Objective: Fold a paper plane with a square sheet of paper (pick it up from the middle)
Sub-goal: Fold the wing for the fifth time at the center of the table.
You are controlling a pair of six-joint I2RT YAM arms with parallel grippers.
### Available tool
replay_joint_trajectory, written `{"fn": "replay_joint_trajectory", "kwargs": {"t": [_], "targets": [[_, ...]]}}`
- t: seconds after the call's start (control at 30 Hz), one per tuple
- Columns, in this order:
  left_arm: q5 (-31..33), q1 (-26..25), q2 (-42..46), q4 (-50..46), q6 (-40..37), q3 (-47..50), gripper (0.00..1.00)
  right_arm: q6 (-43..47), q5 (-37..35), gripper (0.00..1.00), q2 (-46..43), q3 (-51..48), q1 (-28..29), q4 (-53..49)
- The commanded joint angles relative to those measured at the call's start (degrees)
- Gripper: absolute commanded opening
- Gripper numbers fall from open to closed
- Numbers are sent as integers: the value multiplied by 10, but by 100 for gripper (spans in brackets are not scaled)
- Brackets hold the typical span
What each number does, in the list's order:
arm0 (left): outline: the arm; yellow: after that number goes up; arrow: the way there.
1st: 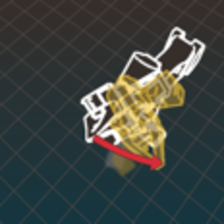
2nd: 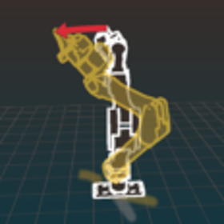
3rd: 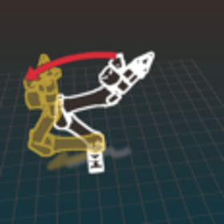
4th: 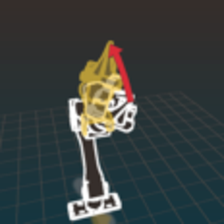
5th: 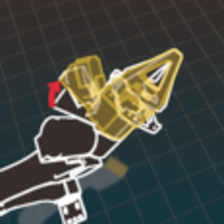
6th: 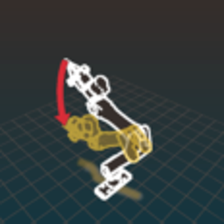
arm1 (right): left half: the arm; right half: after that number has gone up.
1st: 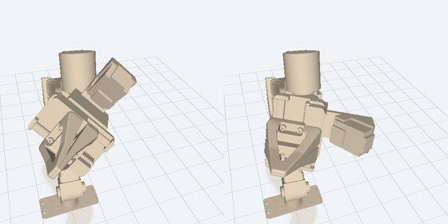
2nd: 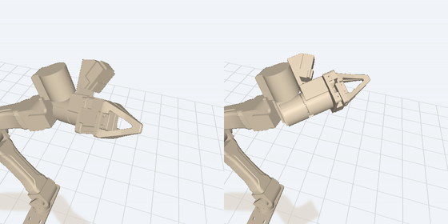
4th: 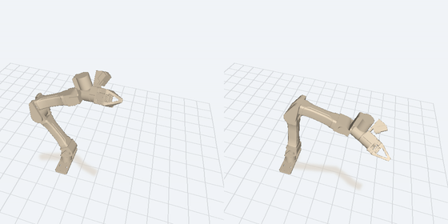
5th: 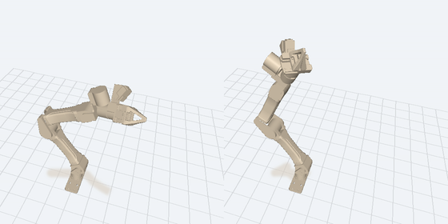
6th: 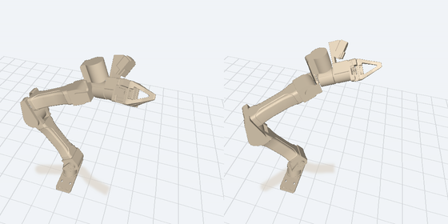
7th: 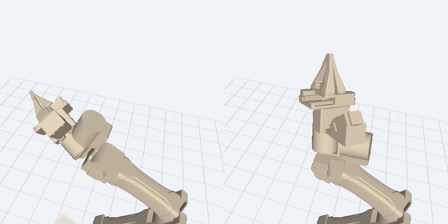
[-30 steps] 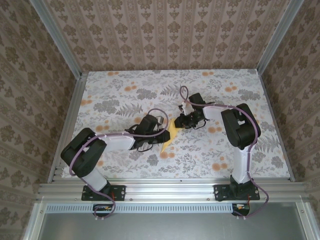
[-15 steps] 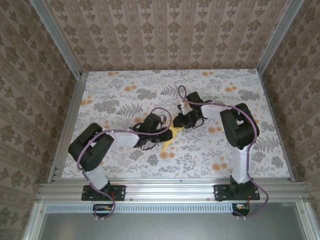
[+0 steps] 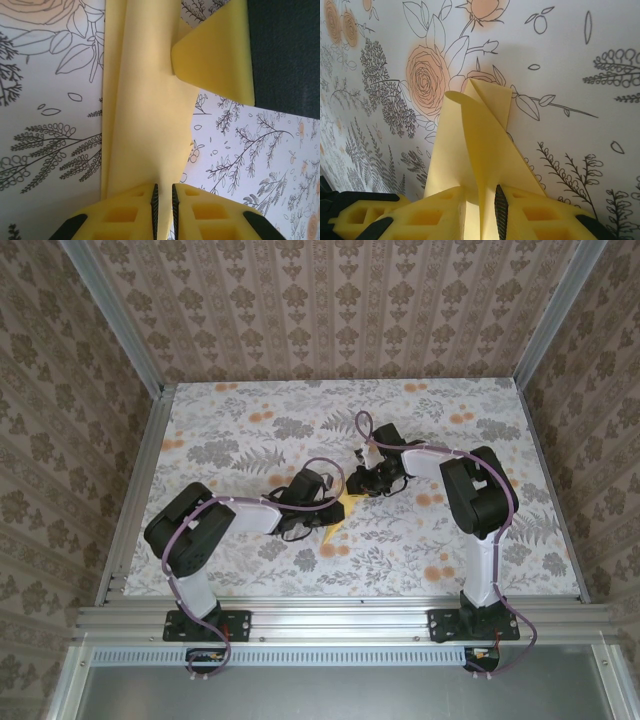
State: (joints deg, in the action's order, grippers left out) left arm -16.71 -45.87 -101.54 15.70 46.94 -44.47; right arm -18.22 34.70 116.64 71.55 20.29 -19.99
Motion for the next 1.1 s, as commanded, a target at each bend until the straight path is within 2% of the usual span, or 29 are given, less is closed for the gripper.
{"fn": "replay_joint_trajectory", "kwargs": {"t": [0.0, 0.17, 0.33, 0.4, 0.57, 0.87, 1.07], "targets": [[-3, 3, -14, -10, 1, -11, 18, -6, -77, 26, 35, -3, -3, -27], [8, 3, -12, -25, -1, -7, 15, -25, -49, 26, 15, 1, -3, -16], [15, 1, -16, -36, 1, 3, 12, -62, -34, 28, -64, -6, -4, 14], [15, -1, -20, -36, 2, 8, 11, -79, -45, 31, -102, -23, -4, 32], [16, -4, -26, -33, 3, 24, 9, -131, -16, 29, -154, -83, -2, 104], [20, -5, -22, -16, 11, 48, 6, -203, -4, 8, -114, -115, 39, 171], [17, -5, -25, 2, 16, 65, 5, -208, 10, 5, -67, -101, 61, 182]]}}
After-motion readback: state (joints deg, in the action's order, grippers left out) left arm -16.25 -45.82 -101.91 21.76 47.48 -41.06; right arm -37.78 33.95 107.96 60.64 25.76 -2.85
